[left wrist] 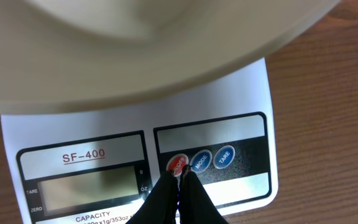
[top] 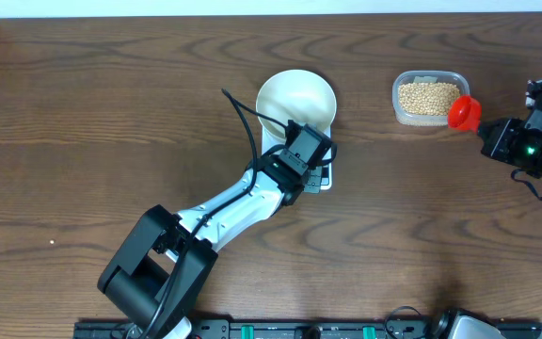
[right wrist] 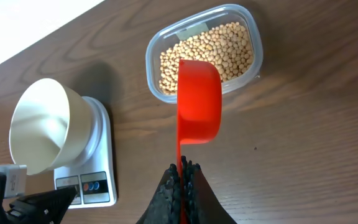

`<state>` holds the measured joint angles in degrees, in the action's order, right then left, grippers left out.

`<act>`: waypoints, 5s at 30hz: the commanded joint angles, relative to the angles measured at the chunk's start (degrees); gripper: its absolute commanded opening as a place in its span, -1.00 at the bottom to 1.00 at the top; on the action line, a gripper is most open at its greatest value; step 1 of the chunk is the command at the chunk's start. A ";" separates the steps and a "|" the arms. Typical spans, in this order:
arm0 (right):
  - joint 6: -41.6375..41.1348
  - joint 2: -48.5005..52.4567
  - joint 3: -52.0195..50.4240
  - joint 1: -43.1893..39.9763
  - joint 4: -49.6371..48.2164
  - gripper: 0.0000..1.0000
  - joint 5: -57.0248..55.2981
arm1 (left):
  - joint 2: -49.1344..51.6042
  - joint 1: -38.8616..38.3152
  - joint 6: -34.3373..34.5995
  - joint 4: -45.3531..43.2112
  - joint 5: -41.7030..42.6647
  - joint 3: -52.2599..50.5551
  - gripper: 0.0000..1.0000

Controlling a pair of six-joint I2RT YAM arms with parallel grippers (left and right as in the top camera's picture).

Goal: Scoop item into bowl and weigh 50g on scale

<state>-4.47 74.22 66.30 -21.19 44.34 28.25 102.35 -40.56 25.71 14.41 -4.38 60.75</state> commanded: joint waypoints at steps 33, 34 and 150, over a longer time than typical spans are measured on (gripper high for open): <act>1.60 0.33 0.98 0.31 0.26 -0.98 0.15 | 9.53 -0.02 -2.05 -2.54 -2.73 -0.66 -0.86; 1.60 0.33 0.98 0.31 0.26 -0.98 0.15 | 9.53 -0.02 -2.05 -2.47 -2.75 -0.66 -0.86; 1.81 0.33 0.98 0.31 1.57 -0.98 0.42 | 13.92 -2.75 -5.49 4.55 -10.29 -0.66 -0.86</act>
<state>-3.60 74.41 66.30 -21.19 45.67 28.25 109.91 -44.38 19.68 16.62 -14.33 64.49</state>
